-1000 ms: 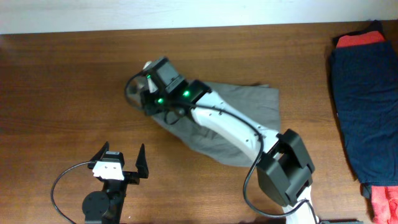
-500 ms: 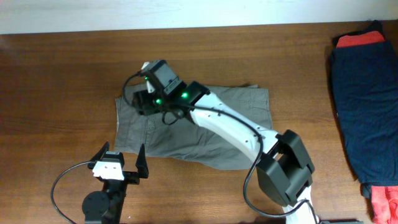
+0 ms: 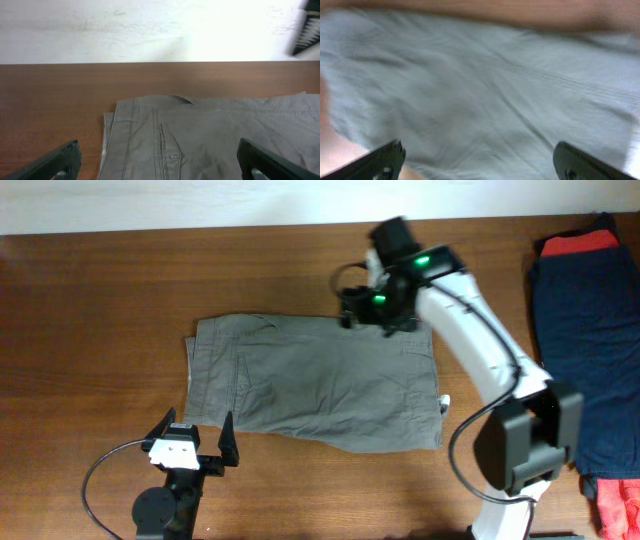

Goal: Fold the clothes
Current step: 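Move the right gripper to the shorts' right top corner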

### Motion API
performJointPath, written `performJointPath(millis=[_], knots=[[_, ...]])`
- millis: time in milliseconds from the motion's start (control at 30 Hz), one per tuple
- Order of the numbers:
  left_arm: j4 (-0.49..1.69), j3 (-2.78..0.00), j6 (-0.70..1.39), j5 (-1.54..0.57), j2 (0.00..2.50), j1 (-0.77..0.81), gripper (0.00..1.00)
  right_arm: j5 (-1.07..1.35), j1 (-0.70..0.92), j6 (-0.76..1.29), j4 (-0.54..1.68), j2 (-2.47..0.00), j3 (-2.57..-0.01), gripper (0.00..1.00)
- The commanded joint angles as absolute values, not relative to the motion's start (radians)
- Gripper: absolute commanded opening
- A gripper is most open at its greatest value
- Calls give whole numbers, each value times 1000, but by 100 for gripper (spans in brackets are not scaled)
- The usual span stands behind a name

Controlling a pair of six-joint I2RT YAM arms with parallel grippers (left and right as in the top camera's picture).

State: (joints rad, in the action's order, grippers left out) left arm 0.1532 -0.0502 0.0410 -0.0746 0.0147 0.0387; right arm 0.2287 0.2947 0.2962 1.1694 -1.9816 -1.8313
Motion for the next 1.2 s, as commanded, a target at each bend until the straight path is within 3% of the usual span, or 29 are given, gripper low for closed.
performJointPath(millis=[0,400,667,833,1167], knots=[[150,-44,22,-85,12,34,99,228,221,109,1258,-1970,-1841,99],[150,-44,22,-85,12,34,99,195,97,56,1185,-1987,-1600,96],[150,-44,21,-85,12,34,99,187,97,60,1004,-1987,-1407,83],[150,-44,22,-85,12,34,99,187,97,60,983,-1987,-1370,63],[150,-44,22,-85,12,34,99,171,97,68,867,-1988,-1354,47]])
